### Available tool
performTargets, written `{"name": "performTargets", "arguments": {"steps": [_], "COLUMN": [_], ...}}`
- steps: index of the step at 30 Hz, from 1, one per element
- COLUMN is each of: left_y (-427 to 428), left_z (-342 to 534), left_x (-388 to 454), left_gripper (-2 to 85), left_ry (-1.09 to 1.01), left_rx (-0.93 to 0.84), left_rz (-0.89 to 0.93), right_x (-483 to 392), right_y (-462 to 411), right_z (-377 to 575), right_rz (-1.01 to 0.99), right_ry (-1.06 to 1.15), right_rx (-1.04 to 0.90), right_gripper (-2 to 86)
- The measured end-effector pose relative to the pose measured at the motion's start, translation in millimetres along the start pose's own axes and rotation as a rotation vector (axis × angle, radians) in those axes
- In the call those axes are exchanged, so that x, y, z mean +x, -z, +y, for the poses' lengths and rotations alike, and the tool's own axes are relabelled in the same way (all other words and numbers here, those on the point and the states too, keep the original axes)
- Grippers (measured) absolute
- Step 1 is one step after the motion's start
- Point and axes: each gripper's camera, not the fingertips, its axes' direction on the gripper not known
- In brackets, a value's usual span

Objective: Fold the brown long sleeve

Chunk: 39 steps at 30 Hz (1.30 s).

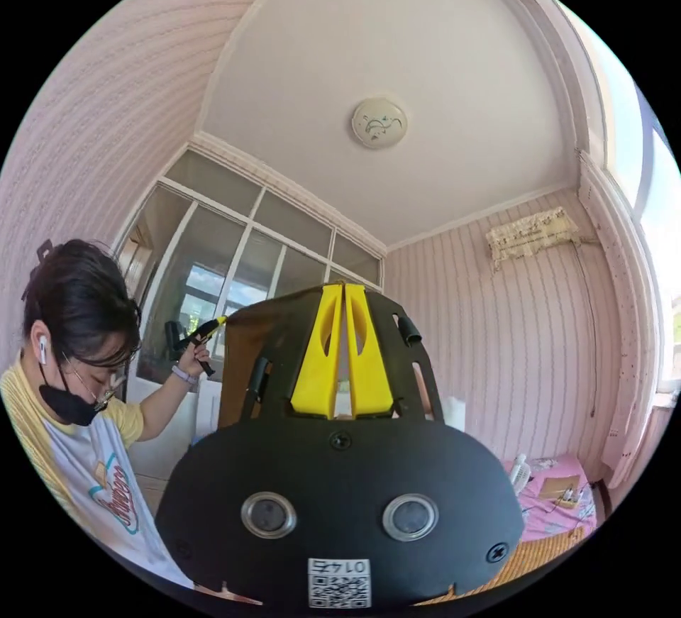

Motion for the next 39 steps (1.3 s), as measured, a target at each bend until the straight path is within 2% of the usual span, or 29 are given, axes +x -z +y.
{"name": "performTargets", "arguments": {"steps": [2, 5, 14, 17, 20, 24, 26, 28, 29, 30, 31, 33, 34, 36, 39], "left_y": [-7, -33, 9, -15, -76, -196, -235, -278, -289, -304, -312, -311, -306, -297, -279], "left_z": [-17, -20, -51, -50, -10, 122, 192, 260, 265, 257, 233, 189, 166, 151, 181], "left_x": [6, -14, 13, -4, -38, -108, -127, -134, -134, -131, -126, -114, -103, -89, -82], "left_gripper": [-1.0, -1.0, -1.0, -1.0, -1.0, -1.0, -1.0, -1.0, -1.0, -1.0, -1.0, -1.0, -1.0, -1.0, -1.0], "left_ry": [-0.071, -0.014, -0.019, 0.003, 0.066, 0.249, 0.318, 0.331, 0.313, 0.259, 0.235, 0.192, 0.144, 0.088, 0.010], "left_rx": [-0.003, -0.081, 0.082, 0.046, -0.101, -0.490, -0.640, -0.784, -0.806, -0.784, -0.685, -0.500, -0.409, -0.340, -0.358], "left_rz": [-0.066, -0.097, 0.029, 0.039, -0.045, -0.200, -0.247, -0.291, -0.300, -0.323, -0.304, -0.245, -0.223, -0.192, -0.180], "right_x": [-10, -7, -52, -35, 18, 113, 149, 186, 209, 226, 231, 241, 241, 242, 240], "right_y": [-23, -65, -34, -61, -132, -234, -255, -263, -266, -267, -266, -258, -256, -252, -236], "right_z": [-12, -9, -35, -24, 35, 194, 258, 292, 294, 279, 268, 219, 211, 198, 233], "right_rz": [0.080, 0.127, -0.036, 0.028, 0.102, 0.251, 0.296, 0.309, 0.300, 0.303, 0.309, 0.290, 0.275, 0.231, 0.199], "right_ry": [0.069, 0.089, 0.119, 0.118, 0.023, -0.157, -0.260, -0.420, -0.514, -0.558, -0.558, -0.494, -0.475, -0.403, -0.325], "right_rx": [-0.073, -0.214, -0.041, -0.119, -0.374, -0.789, -0.852, -0.830, -0.763, -0.653, -0.583, -0.314, -0.266, -0.215, -0.255], "right_gripper": [-0.2, -0.2, -0.1, -0.1, -0.1, -0.1, -0.1, -0.1, -0.1, -0.1, -0.1, -0.1, -0.1, 0.0, 0.0]}}
